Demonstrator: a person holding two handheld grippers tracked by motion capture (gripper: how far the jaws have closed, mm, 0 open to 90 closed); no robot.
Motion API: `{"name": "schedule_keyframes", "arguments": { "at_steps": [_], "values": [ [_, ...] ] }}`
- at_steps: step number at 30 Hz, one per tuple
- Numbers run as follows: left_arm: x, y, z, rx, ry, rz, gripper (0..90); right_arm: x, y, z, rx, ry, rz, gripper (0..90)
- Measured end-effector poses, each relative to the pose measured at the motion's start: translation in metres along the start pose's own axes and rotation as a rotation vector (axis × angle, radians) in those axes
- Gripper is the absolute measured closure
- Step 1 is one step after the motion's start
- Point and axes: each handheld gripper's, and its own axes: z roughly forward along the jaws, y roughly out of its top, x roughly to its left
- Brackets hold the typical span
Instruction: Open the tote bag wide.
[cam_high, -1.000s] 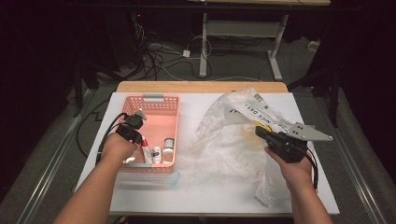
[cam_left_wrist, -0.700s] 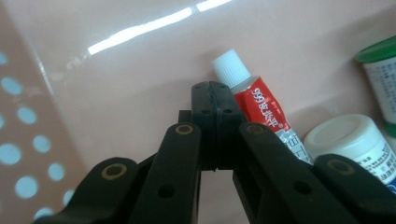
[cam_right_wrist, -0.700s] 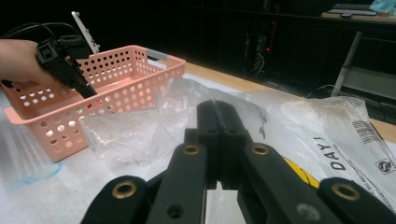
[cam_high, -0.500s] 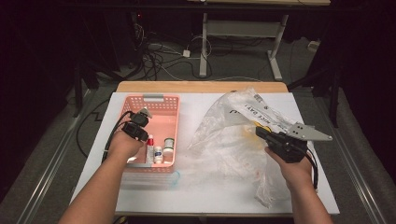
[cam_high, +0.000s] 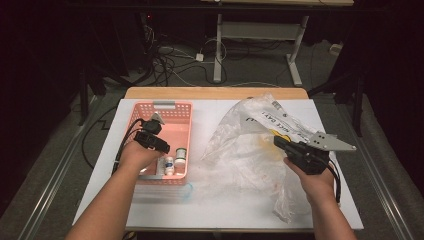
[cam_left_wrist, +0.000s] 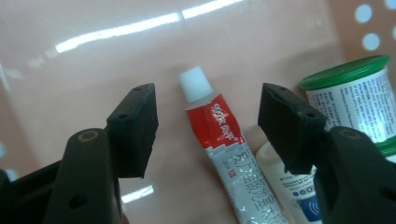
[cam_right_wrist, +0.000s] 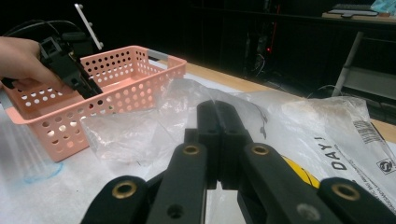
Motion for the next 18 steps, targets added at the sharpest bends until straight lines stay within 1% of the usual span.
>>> {"name": "schedule_keyframes", "arguments": {
  "at_steps": [2,6,10,13,14,17,18],
  "values": [
    [-0.002,0.001,0.004,0.021,0.003,-0.005,37.4,0.000,0.000,0.000,0.000,0.000,-0.001,90.0],
    [-0.003,0.002,0.008,0.038,0.003,-0.021,40.6,0.000,0.000,0.000,0.000,0.000,-0.003,90.0],
    [-0.005,0.002,0.011,0.061,0.007,-0.022,45.8,0.000,0.000,0.000,0.001,0.000,-0.005,90.0],
    [-0.008,0.001,0.012,0.058,0.039,-0.008,49.3,0.000,0.000,0.000,0.001,-0.002,-0.005,90.0],
    [-0.009,0.001,0.013,0.053,0.039,-0.013,49.4,0.001,0.000,0.000,0.001,-0.002,-0.005,90.0],
    [-0.012,0.001,0.013,0.048,0.041,-0.004,54.5,0.001,0.000,-0.001,-0.002,-0.001,-0.004,90.0],
    [-0.013,0.001,0.013,0.044,0.042,0.005,57.0,0.001,0.000,-0.001,-0.002,-0.001,-0.003,90.0]
  ]
}}
